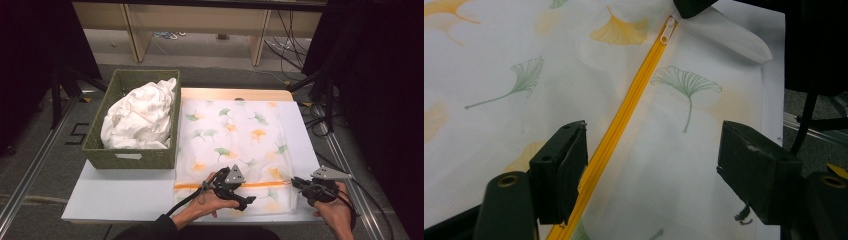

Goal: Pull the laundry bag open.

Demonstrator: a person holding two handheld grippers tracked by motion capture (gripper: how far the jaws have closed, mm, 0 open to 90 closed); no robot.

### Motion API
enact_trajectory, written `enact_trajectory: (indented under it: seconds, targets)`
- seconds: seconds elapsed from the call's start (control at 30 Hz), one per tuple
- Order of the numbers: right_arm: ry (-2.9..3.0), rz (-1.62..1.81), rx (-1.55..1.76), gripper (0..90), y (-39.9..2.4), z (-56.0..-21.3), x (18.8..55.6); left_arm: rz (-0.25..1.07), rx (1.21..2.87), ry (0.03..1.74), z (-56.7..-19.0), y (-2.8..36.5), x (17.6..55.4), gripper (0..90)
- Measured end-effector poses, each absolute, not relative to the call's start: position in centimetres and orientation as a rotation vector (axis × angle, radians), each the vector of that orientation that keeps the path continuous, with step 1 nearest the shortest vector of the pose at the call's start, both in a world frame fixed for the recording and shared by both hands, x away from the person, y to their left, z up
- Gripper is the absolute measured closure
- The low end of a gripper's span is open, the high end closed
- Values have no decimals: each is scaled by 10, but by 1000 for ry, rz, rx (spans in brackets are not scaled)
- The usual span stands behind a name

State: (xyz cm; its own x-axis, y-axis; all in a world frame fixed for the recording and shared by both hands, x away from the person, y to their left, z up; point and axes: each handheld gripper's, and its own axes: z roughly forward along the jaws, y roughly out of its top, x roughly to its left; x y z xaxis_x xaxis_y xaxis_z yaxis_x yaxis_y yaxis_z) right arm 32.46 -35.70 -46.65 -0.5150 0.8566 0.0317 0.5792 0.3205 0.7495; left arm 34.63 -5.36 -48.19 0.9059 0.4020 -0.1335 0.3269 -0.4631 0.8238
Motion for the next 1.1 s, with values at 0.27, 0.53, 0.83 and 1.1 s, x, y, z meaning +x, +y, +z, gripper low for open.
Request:
enact_trajectory:
  seconds: [0.27, 0.53, 0.83, 1.1]
  targets:
    - [2198, 1025, 1194, 854, -350, -454, 322, 53, 2068, 527, -484, -73, 354, 352]
    - [2217, 1022, 1038, 856, -337, -441, 321, 10, 2055, 483, -482, -92, 355, 424]
    - [2248, 1060, 971, 857, -323, -433, 317, 45, 2049, 455, -488, -106, 368, 527]
    - [2285, 1086, 929, 858, -314, -430, 314, 22, 2017, 492, -492, -116, 370, 568]
